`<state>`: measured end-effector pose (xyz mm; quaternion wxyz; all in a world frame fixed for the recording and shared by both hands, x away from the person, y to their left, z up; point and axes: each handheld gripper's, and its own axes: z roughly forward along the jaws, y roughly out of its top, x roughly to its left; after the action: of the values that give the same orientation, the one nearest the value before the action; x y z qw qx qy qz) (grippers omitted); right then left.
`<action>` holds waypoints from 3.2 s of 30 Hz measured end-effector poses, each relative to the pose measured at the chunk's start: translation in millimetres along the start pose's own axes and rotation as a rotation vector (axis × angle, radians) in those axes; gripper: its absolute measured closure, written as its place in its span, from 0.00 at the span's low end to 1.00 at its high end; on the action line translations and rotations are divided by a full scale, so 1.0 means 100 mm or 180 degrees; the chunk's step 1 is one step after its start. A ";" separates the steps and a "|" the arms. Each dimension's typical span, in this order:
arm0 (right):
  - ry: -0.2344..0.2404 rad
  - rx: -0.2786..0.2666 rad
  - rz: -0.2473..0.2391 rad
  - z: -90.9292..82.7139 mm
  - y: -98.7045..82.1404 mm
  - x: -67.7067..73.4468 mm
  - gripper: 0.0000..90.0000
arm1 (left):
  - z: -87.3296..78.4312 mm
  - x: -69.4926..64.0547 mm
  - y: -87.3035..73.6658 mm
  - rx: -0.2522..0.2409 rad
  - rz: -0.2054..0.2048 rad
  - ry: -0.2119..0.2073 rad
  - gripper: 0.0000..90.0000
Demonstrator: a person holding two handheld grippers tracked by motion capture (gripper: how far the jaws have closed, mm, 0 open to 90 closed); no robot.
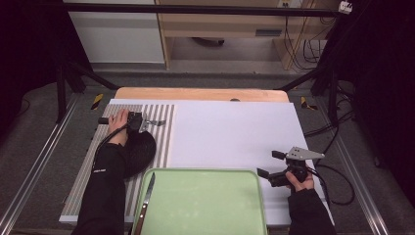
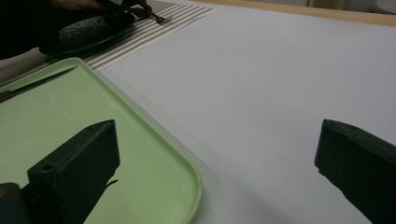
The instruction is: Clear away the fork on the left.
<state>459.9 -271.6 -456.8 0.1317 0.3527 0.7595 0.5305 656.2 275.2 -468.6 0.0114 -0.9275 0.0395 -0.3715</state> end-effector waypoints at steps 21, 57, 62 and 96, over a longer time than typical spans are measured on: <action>-0.0028 -0.0005 -0.0016 -0.01 0.00 -0.01 0.00 | -0.37 0.00 0.00 -0.0026 0.0009 0.0219 0.85; -0.0019 0.0011 -0.0032 0.00 -0.01 0.00 0.00 | -1.37 -0.35 0.37 -0.0295 -0.0468 0.0332 0.85; -0.0012 0.0005 -0.0019 -0.01 -0.01 0.00 0.00 | -1.49 -0.41 0.43 -0.0295 -0.0540 0.0288 0.85; 0.0003 -0.0012 -0.0018 -0.01 -0.01 0.01 0.00 | -2.06 -0.83 0.68 -0.0258 -0.1706 0.0029 0.85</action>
<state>458.4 -272.3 -457.5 0.1334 0.3501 0.7595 0.5317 449.8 215.9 -380.1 -0.1247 -0.9029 -0.1925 -0.3635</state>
